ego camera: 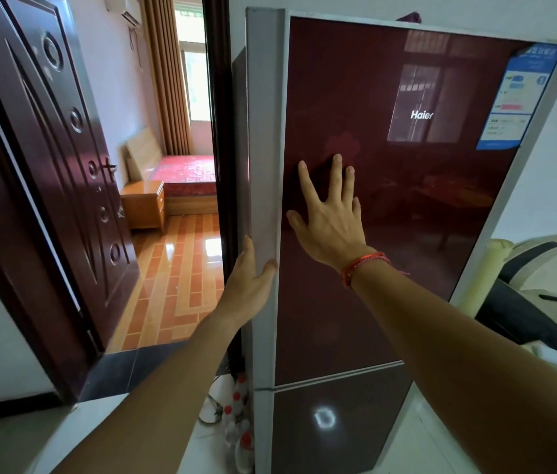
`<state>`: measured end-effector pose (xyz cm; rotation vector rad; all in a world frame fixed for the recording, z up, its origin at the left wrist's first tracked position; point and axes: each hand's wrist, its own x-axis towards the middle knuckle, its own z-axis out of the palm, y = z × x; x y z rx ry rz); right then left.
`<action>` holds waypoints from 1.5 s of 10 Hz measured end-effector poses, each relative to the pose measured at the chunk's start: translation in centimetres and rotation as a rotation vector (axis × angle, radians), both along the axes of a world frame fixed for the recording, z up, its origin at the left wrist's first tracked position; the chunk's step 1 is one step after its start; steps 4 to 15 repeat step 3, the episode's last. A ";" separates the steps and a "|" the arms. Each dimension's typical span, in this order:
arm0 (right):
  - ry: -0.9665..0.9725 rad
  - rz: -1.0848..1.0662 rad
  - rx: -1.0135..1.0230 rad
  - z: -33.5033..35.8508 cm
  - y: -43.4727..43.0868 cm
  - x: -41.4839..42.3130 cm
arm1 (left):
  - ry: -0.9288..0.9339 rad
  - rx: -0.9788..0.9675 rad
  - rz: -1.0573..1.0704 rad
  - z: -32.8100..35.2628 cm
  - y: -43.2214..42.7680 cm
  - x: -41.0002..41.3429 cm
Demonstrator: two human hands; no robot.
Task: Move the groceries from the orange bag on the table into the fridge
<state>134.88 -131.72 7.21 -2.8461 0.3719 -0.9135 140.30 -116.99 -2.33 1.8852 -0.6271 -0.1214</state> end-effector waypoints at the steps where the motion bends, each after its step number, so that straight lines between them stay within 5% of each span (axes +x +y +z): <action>1: 0.083 0.009 0.039 0.7 0.1 -1.3 | -0.022 0.097 -0.004 0.9 1.3 -0.9; 3: 0.159 -0.033 0.075 0.4 0.0 -5.6 | -0.288 0.263 0.109 3.6 4.1 -4.1; 15: 0.159 -0.033 0.075 0.4 0.0 -5.6 | -0.288 0.263 0.109 3.6 4.1 -4.1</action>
